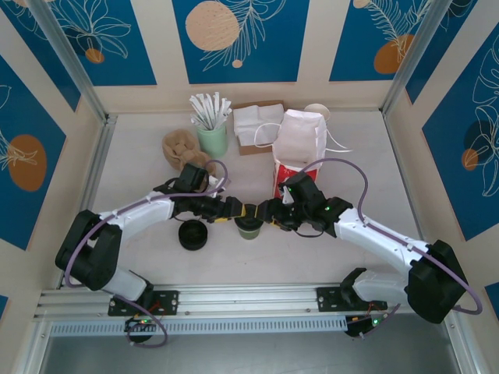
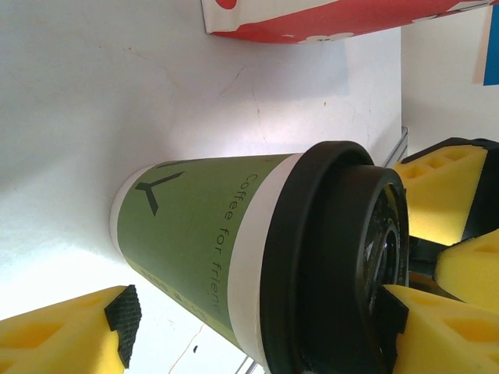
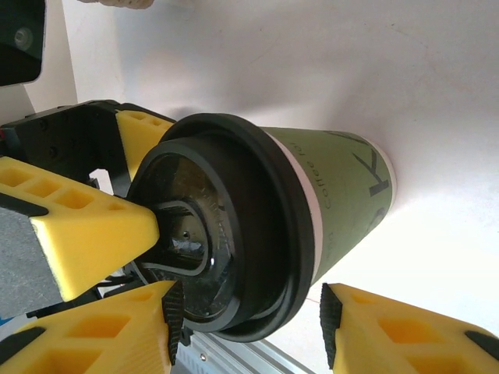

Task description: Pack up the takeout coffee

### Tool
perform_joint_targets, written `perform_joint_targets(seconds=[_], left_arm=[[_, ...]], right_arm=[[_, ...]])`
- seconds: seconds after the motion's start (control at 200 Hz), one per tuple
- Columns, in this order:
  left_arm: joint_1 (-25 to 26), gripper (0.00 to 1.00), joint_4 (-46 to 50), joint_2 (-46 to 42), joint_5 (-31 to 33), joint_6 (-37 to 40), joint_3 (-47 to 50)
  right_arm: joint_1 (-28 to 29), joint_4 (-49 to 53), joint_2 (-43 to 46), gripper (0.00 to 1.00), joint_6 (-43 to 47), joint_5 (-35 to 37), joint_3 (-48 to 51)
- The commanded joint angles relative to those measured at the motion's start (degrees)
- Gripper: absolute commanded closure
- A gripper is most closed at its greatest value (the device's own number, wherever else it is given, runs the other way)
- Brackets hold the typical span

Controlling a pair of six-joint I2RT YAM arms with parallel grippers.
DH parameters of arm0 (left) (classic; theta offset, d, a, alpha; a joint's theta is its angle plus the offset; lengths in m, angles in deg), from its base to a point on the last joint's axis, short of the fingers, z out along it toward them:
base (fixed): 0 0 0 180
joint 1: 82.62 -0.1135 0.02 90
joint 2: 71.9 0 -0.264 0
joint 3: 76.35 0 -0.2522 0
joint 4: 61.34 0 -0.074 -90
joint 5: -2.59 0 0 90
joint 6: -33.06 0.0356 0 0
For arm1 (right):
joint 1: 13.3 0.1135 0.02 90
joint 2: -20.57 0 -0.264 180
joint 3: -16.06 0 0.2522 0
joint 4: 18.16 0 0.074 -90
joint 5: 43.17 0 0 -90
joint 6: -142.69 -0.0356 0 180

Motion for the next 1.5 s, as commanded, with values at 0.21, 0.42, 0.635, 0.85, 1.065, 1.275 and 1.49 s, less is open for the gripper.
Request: perform_joint_targets(seconds=[0.21,0.42,0.635,0.85,1.065,1.275,1.49], left_arm=[[0.5,0.24,0.1,1.1,0.4,0.3,1.1],[0.6,0.25,-1.3,1.4,0.3,0.0,3.0],[1.0,0.25,-2.4,1.4,0.4,-0.8,3.7],[1.6,0.26,-2.0,1.7,0.6,-0.9,2.6],[2.0,0.26,-1.9,2.6,1.0,-0.8,2.2],[2.1,0.26,-2.2,3.1,1.0,-1.0,2.4],[2.1,0.26,-2.3,3.3,1.4,-0.9,3.1]], right_arm=[[0.3,1.3,-1.2,0.49,0.9,0.5,-1.6],[0.4,1.3,-1.5,0.48,0.8,0.9,-0.6],[0.4,1.0,-1.6,0.49,0.6,1.0,0.3],[0.4,1.2,-1.7,0.49,0.5,1.5,1.2],[0.4,1.6,-1.3,0.49,-0.5,2.6,2.5],[0.4,2.3,-1.3,0.49,-0.4,3.4,2.8],[0.4,2.5,-1.3,0.49,-0.4,4.1,3.3]])
